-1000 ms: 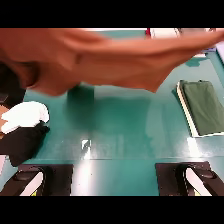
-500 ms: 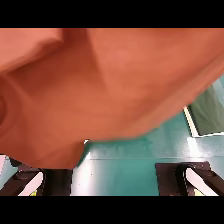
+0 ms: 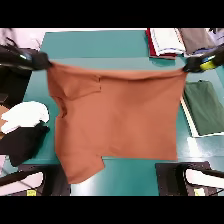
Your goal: Fold the shirts.
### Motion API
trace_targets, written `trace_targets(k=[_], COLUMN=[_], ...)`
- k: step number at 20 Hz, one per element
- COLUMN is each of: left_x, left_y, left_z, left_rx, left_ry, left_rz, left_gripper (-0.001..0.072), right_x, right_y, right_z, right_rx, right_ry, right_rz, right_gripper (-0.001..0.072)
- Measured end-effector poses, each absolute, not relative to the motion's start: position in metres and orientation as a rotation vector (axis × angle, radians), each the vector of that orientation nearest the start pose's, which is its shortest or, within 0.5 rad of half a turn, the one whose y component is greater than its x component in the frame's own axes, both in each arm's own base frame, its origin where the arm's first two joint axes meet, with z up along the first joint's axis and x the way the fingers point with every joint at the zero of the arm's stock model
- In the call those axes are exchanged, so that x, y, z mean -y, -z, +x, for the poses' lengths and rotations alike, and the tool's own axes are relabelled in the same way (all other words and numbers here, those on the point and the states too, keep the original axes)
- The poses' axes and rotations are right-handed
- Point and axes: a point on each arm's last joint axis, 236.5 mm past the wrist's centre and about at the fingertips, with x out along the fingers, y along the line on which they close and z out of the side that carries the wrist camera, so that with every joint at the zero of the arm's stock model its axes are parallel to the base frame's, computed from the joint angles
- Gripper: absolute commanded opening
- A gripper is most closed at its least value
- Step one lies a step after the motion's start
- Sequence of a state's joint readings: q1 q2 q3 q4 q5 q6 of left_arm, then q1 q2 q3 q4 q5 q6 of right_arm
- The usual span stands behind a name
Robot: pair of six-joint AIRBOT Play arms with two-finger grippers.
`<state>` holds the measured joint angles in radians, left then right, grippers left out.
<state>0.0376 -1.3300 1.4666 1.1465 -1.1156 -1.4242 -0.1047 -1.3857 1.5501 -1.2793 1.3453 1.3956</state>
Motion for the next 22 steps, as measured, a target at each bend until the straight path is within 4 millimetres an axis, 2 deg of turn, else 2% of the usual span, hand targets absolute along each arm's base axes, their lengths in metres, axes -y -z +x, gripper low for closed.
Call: trace_targets(k=[1,3,5,8,10,12,19,20,21,22], left_x=[0.069,0.067,0.066,0.066,0.067,0.069,0.074,0.074,0.073,0.074], left_y=[-0.103,-0.067,-0.056,-0.062,-0.057,-0.046,0.017,0.025,0.032,0.036], left_z=[0.47,0.491,0.51,0.523,0.514,0.498,0.431,0.423,0.417,0.412], left_rx=[-0.97,-1.015,-1.009,-0.999,-1.057,-1.14,-1.43,-1.46,-1.484,-1.503], left_ry=[0.288,0.279,0.279,0.288,0.305,0.325,0.355,0.353,0.347,0.343], left_rz=[-0.248,-0.253,-0.252,-0.235,-0.216,-0.208,-0.234,-0.239,-0.244,-0.253], left_gripper=[0.0021,0.0021,0.0021,0.0021,0.0021,0.0021,0.0038,0.0323,0.0498,0.0479], right_x=[-0.022,-0.024,-0.026,-0.027,-0.023,-0.019,-0.008,-0.008,-0.009,-0.012], right_y=[-0.083,-0.053,-0.045,-0.047,-0.047,-0.046,-0.009,-0.003,0.001,0.005], right_z=[0.442,0.462,0.482,0.498,0.492,0.477,0.41,0.403,0.399,0.396], right_rx=[-1.167,-1.197,-1.185,-1.168,-1.194,-1.223,-1.33,-1.343,-1.344,-1.345], right_ry=[-0.219,-0.222,-0.227,-0.236,-0.231,-0.218,-0.17,-0.168,-0.168,-0.172], right_rz=[0.141,0.165,0.181,0.175,0.145,0.115,0.102,0.106,0.115,0.13], right_gripper=[0.0017,0.0017,0.0017,0.0017,0.0017,0.0017,0.0019,0.005,0.0258,0.0371])
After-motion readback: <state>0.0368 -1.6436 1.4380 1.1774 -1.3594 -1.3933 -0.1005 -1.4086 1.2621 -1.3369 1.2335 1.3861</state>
